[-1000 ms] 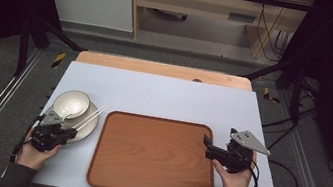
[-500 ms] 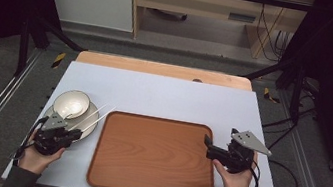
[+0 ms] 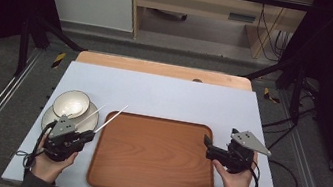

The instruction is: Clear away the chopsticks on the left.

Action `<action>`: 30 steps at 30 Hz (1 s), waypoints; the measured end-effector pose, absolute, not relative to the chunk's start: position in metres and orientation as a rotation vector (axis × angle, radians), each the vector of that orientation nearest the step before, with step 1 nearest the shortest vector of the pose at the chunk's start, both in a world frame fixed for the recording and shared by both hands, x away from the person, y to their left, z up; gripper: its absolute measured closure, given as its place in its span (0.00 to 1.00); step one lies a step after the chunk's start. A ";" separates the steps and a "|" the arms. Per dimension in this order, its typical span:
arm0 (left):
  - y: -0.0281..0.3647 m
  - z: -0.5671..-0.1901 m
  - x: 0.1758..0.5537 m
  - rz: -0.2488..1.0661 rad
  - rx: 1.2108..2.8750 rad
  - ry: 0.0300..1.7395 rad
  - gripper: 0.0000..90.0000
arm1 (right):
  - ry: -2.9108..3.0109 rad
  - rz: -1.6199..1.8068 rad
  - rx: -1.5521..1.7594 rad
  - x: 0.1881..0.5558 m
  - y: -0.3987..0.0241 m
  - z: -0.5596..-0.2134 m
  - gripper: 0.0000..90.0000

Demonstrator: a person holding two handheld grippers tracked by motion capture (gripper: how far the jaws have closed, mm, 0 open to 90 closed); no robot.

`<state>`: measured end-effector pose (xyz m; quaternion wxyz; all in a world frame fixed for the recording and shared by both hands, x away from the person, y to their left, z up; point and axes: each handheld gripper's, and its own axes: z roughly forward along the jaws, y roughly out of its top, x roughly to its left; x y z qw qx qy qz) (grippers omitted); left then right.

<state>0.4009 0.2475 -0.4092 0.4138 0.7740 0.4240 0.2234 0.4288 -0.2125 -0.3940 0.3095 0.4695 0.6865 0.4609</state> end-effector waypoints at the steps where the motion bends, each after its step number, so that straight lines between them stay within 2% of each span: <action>1: 0.245 -0.408 0.400 0.567 1.927 1.074 0.93 | 1.814 1.217 1.240 0.429 -0.212 -0.394 0.07; 18: 0.215 -0.397 0.399 0.623 1.727 1.236 0.93 | 1.824 1.218 1.247 0.429 -0.212 -0.395 0.07; 30: 0.194 -0.421 0.380 0.718 1.634 1.368 0.93 | 1.821 1.230 1.247 0.429 -0.213 -0.394 0.07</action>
